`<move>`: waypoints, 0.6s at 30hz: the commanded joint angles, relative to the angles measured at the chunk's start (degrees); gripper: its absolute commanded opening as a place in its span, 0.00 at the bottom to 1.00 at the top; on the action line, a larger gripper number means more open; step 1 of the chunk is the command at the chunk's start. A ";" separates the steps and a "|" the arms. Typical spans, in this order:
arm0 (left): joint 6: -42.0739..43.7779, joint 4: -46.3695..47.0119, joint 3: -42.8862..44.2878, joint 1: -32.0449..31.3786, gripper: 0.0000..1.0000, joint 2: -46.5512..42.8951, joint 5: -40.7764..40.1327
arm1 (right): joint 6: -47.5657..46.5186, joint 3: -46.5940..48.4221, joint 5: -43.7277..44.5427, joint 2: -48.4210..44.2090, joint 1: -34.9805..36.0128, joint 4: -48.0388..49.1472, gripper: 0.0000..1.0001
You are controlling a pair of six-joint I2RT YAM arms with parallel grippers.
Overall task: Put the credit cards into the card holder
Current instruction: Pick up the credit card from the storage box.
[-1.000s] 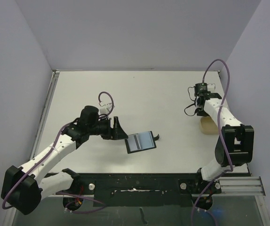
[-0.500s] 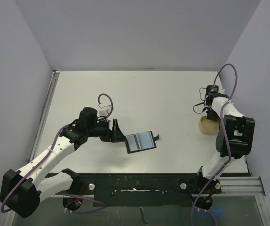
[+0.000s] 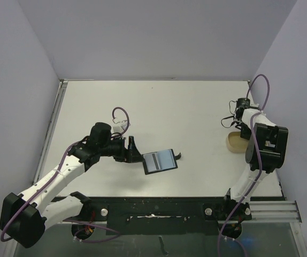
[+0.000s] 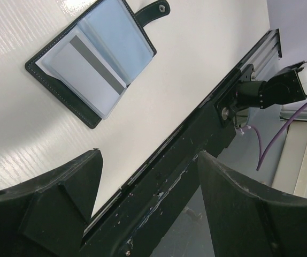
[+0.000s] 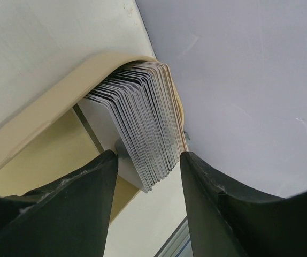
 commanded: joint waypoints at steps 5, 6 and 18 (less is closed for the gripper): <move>0.95 0.50 0.80 -0.35 0.72 -1.00 0.58 | 0.19 2.77 4.53 0.85 -0.51 -0.14 0.45; 0.95 0.51 0.83 -0.35 0.72 -0.91 0.56 | 0.15 2.90 4.45 0.75 -0.54 -0.22 0.44; 1.12 0.40 0.91 -0.32 0.72 -0.60 0.61 | 0.46 5.02 3.13 -0.37 -0.31 -1.94 0.33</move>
